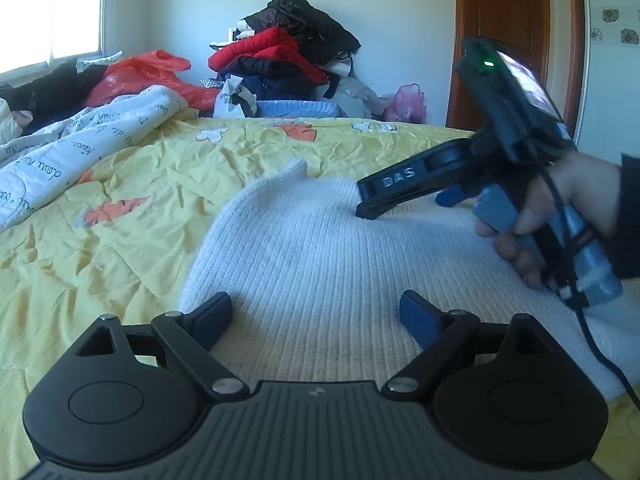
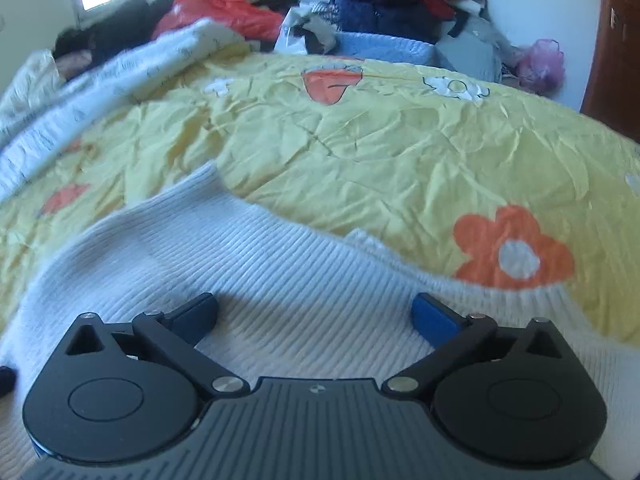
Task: Fold small clothes
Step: 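Move both open tools over the sweater's other side edge, then grasp the sweater's other side edge with the left tool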
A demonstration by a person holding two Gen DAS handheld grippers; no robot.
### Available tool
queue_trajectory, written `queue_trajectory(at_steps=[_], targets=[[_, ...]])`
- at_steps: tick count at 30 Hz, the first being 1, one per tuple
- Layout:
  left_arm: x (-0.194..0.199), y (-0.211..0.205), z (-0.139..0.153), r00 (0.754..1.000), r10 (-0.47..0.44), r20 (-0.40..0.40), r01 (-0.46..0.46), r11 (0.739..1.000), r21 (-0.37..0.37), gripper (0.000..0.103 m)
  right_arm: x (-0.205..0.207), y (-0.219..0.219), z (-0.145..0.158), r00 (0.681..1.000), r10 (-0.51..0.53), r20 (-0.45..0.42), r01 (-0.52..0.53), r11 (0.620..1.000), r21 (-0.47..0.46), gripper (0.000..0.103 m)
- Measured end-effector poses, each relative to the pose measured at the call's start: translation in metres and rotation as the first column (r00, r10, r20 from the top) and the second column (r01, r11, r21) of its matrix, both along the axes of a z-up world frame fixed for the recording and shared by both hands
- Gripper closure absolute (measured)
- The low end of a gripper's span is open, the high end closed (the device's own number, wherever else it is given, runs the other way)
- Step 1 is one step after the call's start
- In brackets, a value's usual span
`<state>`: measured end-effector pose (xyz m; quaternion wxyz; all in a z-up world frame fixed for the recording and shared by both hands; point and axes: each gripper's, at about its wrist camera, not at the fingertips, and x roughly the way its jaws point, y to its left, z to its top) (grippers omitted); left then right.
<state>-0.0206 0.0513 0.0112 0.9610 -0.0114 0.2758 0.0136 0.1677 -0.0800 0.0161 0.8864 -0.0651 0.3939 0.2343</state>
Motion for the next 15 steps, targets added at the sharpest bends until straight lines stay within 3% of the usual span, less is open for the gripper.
queue_trajectory(at_steps=[3,5,7,9,11,15], targets=[[-0.006,0.002,0.0,1.0,-0.004,0.012,0.004,1.0,-0.006,0.011,-0.004,-0.003,0.0,1.0,0.0,0.005,0.0,1.0,0.016,0.002],[-0.022,0.007,0.006,0.999,0.01,0.05,-0.009,0.999,-0.031,0.011,-0.014,-0.017,0.008,0.999,-0.034,0.024,0.032,0.998,0.059,0.012],[-0.048,0.016,0.015,0.994,0.031,0.107,-0.022,0.996,-0.087,0.01,-0.03,-0.032,0.02,0.997,-0.055,0.045,0.05,0.994,0.1,0.013],[-0.071,0.029,0.021,0.989,0.07,0.129,-0.048,0.985,-0.164,0.01,-0.054,-0.05,0.03,0.996,-0.018,0.086,0.004,0.988,0.152,0.007],[-0.087,0.046,0.021,0.989,0.113,0.096,-0.081,0.953,-0.291,0.01,-0.078,-0.063,0.034,0.992,0.005,0.126,-0.021,0.991,0.13,0.006],[-0.087,0.079,0.008,0.984,0.173,-0.05,-0.173,0.835,-0.522,0.01,-0.104,-0.075,0.026,0.983,0.059,0.171,-0.063,0.998,0.02,0.005]])
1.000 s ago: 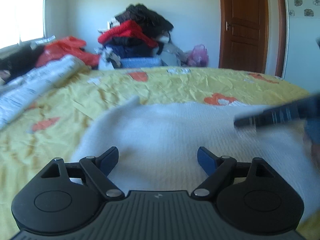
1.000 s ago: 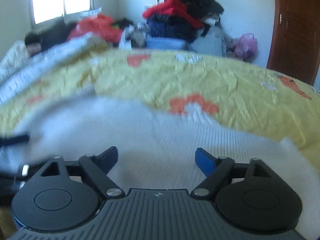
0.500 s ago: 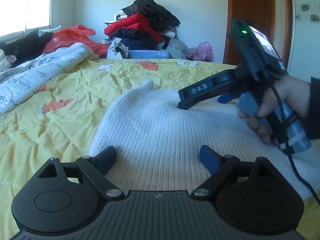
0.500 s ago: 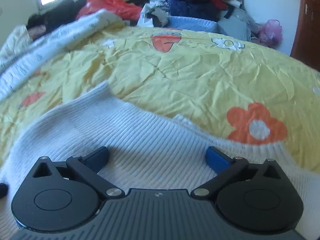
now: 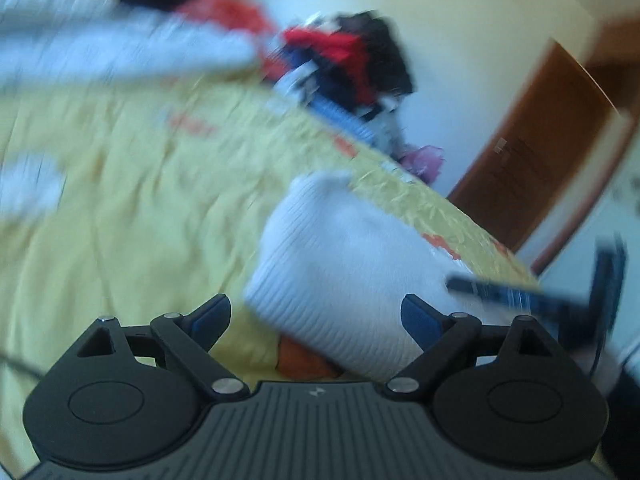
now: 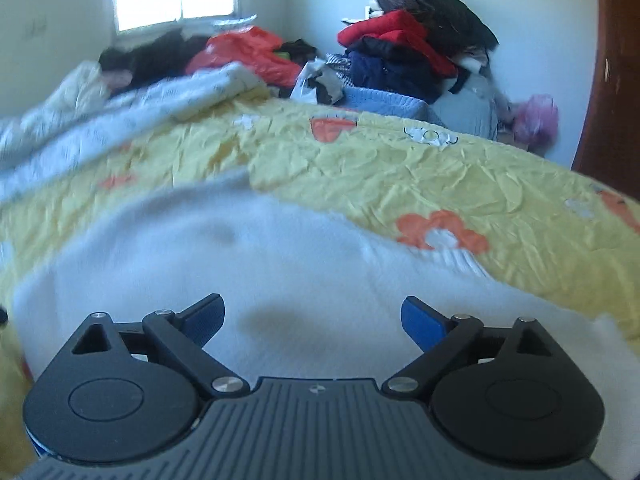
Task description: Fold small clothes
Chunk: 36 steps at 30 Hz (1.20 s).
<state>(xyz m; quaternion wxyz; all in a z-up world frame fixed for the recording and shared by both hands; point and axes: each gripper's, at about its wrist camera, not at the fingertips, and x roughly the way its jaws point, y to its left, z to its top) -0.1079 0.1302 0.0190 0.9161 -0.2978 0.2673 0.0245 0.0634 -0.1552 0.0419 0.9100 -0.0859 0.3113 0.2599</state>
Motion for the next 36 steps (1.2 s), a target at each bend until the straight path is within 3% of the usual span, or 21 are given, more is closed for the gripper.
queue_trajectory(at_steps=[1,3,5,8,12,22,26,30,32,36], targets=[[0.004,0.007,-0.004,1.0,0.016,-0.021,-0.017,0.998,-0.053,0.01,-0.002,-0.002,-0.006,1.0,0.003,-0.009,-0.003,1.0,-0.015,0.004],[0.012,0.018,-0.01,0.998,0.037,-0.048,-0.044,0.988,-0.15,0.01,-0.003,-0.009,-0.018,1.0,-0.012,0.004,0.012,0.999,0.04,0.001],[0.02,0.027,-0.014,0.997,0.041,-0.059,-0.054,0.969,-0.24,0.01,-0.006,-0.015,-0.026,0.999,-0.023,0.029,0.02,0.995,0.098,0.002],[0.034,0.036,-0.022,0.997,0.038,-0.067,-0.059,0.933,-0.356,0.008,-0.008,-0.017,-0.026,0.998,-0.04,0.038,0.035,0.993,0.11,0.002],[0.051,0.035,-0.025,0.995,0.059,-0.08,-0.088,0.899,-0.429,0.0,-0.012,-0.022,-0.026,0.997,-0.053,0.048,0.046,0.99,0.133,0.002],[0.065,0.007,-0.022,0.976,0.208,-0.058,-0.216,0.924,-0.315,0.0,-0.012,-0.033,-0.026,0.998,-0.057,0.035,0.048,0.975,0.215,0.002],[0.077,-0.007,-0.012,0.983,0.161,-0.091,-0.174,0.972,-0.156,0.001,-0.013,-0.038,-0.026,0.998,-0.061,0.028,0.052,0.967,0.251,0.002],[0.081,-0.023,-0.007,0.97,0.195,-0.148,-0.188,0.98,0.06,0.047,-0.012,-0.04,-0.026,0.998,-0.064,0.023,0.056,0.961,0.271,0.002],[0.079,-0.019,-0.007,0.968,0.199,-0.154,-0.194,0.98,0.05,0.051,-0.013,-0.04,-0.027,0.998,-0.066,0.023,0.057,0.96,0.274,0.002],[0.073,-0.004,-0.008,0.961,0.214,-0.173,-0.23,0.97,-0.083,0.054,-0.013,-0.04,-0.027,0.998,-0.066,0.023,0.057,0.96,0.275,0.002]])
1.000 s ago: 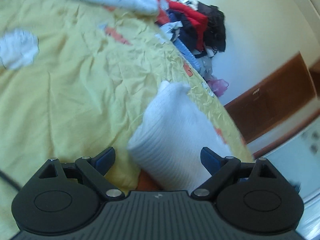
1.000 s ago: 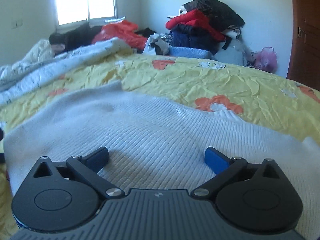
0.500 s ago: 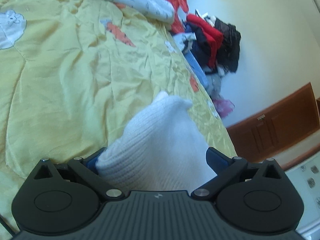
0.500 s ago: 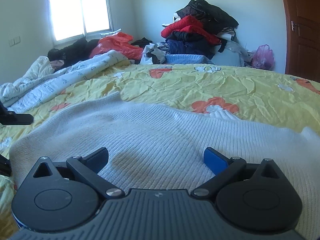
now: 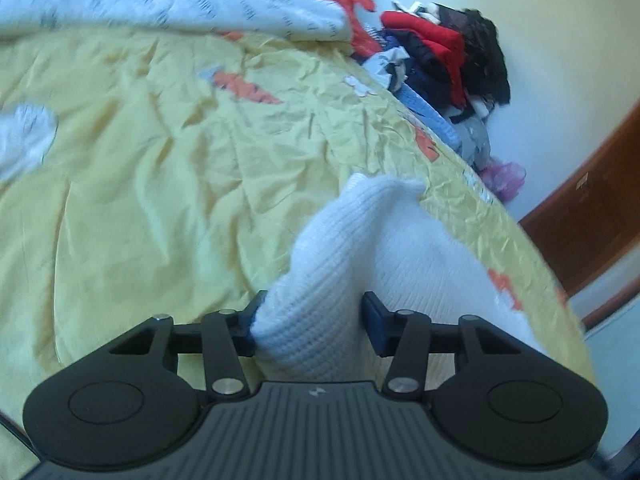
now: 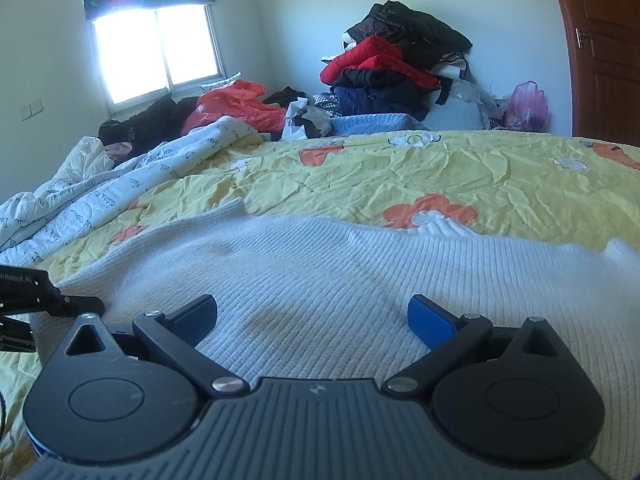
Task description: Fold small clothes
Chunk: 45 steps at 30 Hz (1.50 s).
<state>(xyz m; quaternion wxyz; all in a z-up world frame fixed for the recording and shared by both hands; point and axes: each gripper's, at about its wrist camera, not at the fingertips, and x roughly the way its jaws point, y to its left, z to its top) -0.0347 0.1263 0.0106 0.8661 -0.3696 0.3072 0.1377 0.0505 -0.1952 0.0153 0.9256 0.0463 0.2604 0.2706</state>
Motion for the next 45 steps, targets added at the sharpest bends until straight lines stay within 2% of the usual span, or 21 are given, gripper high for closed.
queue_trajectory(at_steps=[2,4,5,7,9,10,12,16,20,21,23,24,25,29,31,33,35,37,39,43,45], targets=[[-0.004,0.01,-0.005,1.0,0.025,0.016,-0.023,0.993,-0.113,0.057,0.0,0.0,0.0,1.0,-0.001,0.0,0.001,1.0,-0.001,0.002],[-0.007,0.022,-0.014,0.998,0.053,0.04,-0.04,0.961,-0.272,0.054,-0.001,0.0,0.0,1.0,-0.003,0.001,0.003,1.0,-0.004,0.002],[-0.01,0.028,-0.021,0.996,0.075,0.055,-0.051,0.934,-0.355,0.05,-0.001,0.001,0.0,1.0,-0.004,0.001,0.004,1.0,-0.006,0.002],[-0.015,0.034,-0.031,0.989,0.104,0.109,-0.042,0.887,-0.46,0.031,-0.001,0.001,-0.001,1.0,-0.004,0.002,0.004,1.0,-0.011,0.002],[-0.012,0.033,-0.03,0.99,0.096,0.108,-0.034,0.884,-0.467,0.026,-0.001,0.002,-0.001,1.0,-0.005,0.002,0.005,1.0,-0.016,0.002],[-0.009,0.031,-0.028,0.99,0.089,0.11,-0.028,0.885,-0.465,0.017,-0.001,0.003,-0.001,1.0,-0.005,0.002,0.006,1.0,-0.019,0.002],[-0.004,0.029,-0.024,0.992,0.065,0.112,-0.003,0.879,-0.476,0.01,-0.001,0.004,-0.001,1.0,-0.006,0.002,0.006,1.0,-0.022,0.002],[-0.017,0.028,-0.026,0.993,0.037,0.113,0.026,0.861,-0.507,0.01,0.0,0.003,-0.001,1.0,-0.006,0.002,0.006,1.0,-0.021,0.002],[-0.02,0.032,-0.026,0.989,0.066,0.129,0.004,0.876,-0.482,0.01,0.0,0.005,-0.001,1.0,-0.007,0.001,0.007,1.0,-0.029,0.002],[-0.015,0.033,-0.025,0.989,0.072,0.132,-0.002,0.884,-0.467,0.011,0.0,0.006,-0.001,1.0,-0.007,0.0,0.007,0.999,-0.033,0.002],[0.0,0.031,-0.022,0.99,0.062,0.128,-0.006,0.916,-0.4,0.023,0.0,0.006,-0.001,1.0,-0.008,0.0,0.008,0.999,-0.036,0.002],[0.007,0.029,-0.022,0.993,0.056,0.103,-0.015,0.932,-0.361,0.051,0.001,0.005,-0.001,1.0,-0.008,0.0,0.008,0.999,-0.035,0.002],[0.012,0.027,-0.022,0.997,0.046,0.063,-0.023,0.944,-0.329,0.071,0.001,0.006,-0.001,1.0,-0.008,0.0,0.008,0.999,-0.035,0.002],[0.008,0.021,-0.02,0.997,0.031,0.068,-0.012,0.964,-0.267,0.074,-0.001,0.007,-0.002,1.0,-0.017,0.003,0.017,0.999,-0.04,0.002],[0.003,0.01,-0.011,0.997,0.022,0.073,-0.01,0.988,-0.156,0.075,0.001,0.008,-0.001,1.0,-0.011,-0.008,0.01,0.999,-0.048,0.002],[0.0,-0.011,0.006,0.996,-0.021,0.086,0.019,1.0,0.015,0.075,0.008,0.011,0.006,0.999,-0.01,-0.051,0.006,0.998,-0.069,0.001],[0.0,-0.039,0.021,0.991,-0.091,0.096,0.069,0.976,0.209,0.075,0.022,0.015,0.021,0.989,-0.013,-0.149,0.006,0.999,-0.046,0.004],[0.001,-0.06,0.028,0.983,-0.153,0.099,0.114,0.94,0.322,0.075,0.04,0.025,0.042,0.962,0.05,-0.268,-0.041,0.998,0.039,0.005],[0.001,-0.077,0.03,0.978,-0.189,0.085,0.137,0.897,0.419,0.075,0.065,0.048,0.062,0.901,0.159,-0.405,-0.116,0.985,0.129,0.005],[0.006,-0.098,0.031,0.972,-0.229,0.04,0.172,0.822,0.543,0.075,0.103,0.109,0.079,0.779,0.29,-0.556,-0.221,0.957,0.19,0.006],[0.009,-0.101,0.031,0.971,-0.239,0.028,0.182,0.806,0.563,0.075,0.112,0.144,0.085,0.767,0.285,-0.575,-0.282,0.955,0.097,0.013]])
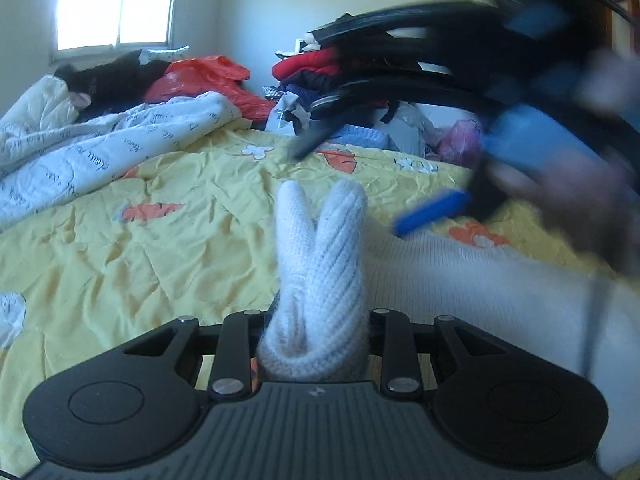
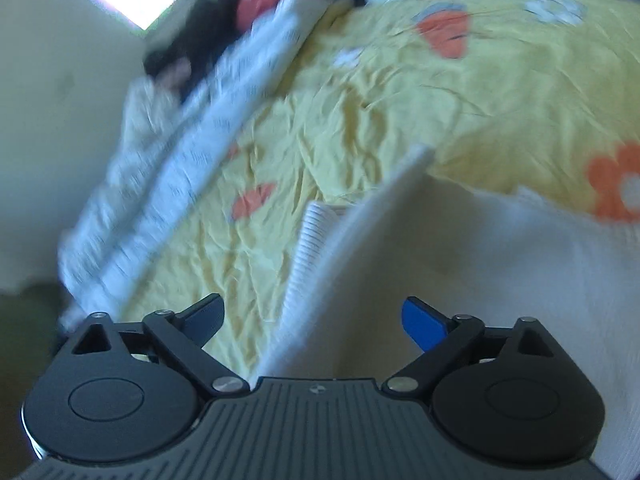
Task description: Fold small clothes
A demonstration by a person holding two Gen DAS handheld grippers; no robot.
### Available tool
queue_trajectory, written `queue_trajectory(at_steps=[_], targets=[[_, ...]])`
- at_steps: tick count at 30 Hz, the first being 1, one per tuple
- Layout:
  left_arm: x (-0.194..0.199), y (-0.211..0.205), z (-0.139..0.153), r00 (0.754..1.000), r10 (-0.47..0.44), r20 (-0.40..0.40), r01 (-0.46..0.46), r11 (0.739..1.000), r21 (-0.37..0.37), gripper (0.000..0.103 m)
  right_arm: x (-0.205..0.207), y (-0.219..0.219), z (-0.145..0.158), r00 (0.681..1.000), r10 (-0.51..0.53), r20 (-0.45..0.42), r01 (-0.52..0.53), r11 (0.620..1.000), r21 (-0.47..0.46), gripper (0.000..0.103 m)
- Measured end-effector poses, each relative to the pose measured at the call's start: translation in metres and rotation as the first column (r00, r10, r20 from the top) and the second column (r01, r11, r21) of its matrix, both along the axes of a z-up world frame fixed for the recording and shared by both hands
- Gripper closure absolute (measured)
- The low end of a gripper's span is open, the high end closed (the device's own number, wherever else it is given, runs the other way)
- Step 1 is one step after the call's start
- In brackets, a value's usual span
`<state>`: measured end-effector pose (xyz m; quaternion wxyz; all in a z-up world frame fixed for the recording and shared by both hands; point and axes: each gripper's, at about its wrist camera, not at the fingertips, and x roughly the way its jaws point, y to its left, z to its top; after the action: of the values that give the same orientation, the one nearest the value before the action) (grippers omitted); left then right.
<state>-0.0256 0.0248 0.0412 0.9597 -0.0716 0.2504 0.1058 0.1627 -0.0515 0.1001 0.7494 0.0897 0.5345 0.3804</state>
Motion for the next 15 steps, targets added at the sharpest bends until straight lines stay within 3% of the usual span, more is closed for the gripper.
queue_trajectory(at_steps=[1,3,7,11,15], targets=[[0.0,-0.002,0.0,1.0,-0.003,0.0,0.003,1.0,0.008,0.075,0.002,0.019,0.001,0.999,0.035,0.022,-0.034,0.997,-0.066,0.017],[-0.001,-0.002,-0.001,1.0,-0.01,0.002,0.01,1.0,0.016,0.075,0.006,0.045,-0.003,0.995,0.098,0.035,-0.091,0.982,-0.166,0.034],[-0.001,-0.003,-0.003,1.0,-0.025,-0.001,0.025,0.999,0.049,0.075,0.004,0.084,-0.024,0.982,0.177,0.067,-0.143,0.926,-0.35,0.042],[-0.001,-0.003,-0.001,1.0,-0.026,-0.012,0.027,0.999,0.045,0.075,-0.002,0.092,-0.03,0.957,0.248,0.151,-0.17,0.901,-0.4,0.07],[-0.008,-0.01,0.015,0.998,-0.062,0.017,0.061,0.997,0.049,0.075,0.002,0.058,-0.009,0.944,0.277,0.182,-0.211,0.926,-0.311,0.076]])
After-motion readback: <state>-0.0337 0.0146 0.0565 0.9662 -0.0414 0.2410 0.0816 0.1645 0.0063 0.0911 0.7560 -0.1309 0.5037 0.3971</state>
